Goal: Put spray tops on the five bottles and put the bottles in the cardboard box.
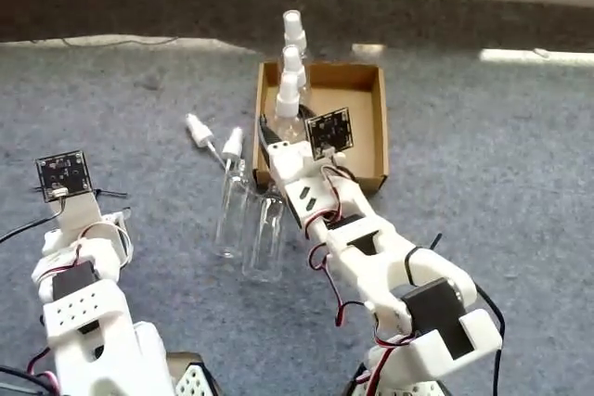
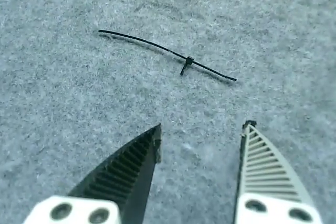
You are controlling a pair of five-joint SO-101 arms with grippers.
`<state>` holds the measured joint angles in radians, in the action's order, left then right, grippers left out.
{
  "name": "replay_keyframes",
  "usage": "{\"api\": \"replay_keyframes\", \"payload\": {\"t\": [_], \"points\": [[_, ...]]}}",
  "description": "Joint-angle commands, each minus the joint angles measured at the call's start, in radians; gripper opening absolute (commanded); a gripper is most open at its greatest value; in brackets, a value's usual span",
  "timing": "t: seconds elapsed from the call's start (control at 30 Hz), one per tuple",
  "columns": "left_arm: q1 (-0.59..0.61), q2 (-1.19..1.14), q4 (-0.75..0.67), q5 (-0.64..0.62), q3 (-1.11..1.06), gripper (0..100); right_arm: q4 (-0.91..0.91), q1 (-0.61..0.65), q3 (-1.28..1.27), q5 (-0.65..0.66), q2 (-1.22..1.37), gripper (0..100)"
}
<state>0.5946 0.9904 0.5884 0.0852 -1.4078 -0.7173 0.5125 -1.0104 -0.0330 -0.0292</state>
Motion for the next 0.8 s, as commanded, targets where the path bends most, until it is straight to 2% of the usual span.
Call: {"api": "replay_keyframes", "payload": {"t": [0.0, 0.3, 0.53, 0.77], "points": [[0.004, 0.016, -0.017, 0.006, 0.007, 22, -0.022, 0.01, 0.004, -0.008, -0.007, 9.2], [0.004, 0.016, -0.017, 0.006, 0.007, 22, -0.022, 0.012, 0.004, 0.055, -0.01, 9.4], [0.004, 0.016, -0.017, 0.006, 0.007, 22, -0.022, 0.012, 0.002, 0.055, -0.01, 21.4], [0.004, 0.016, -0.017, 0.006, 0.007, 22, -0.021, 0.012, 0.002, 0.057, -0.01, 21.7]]}}
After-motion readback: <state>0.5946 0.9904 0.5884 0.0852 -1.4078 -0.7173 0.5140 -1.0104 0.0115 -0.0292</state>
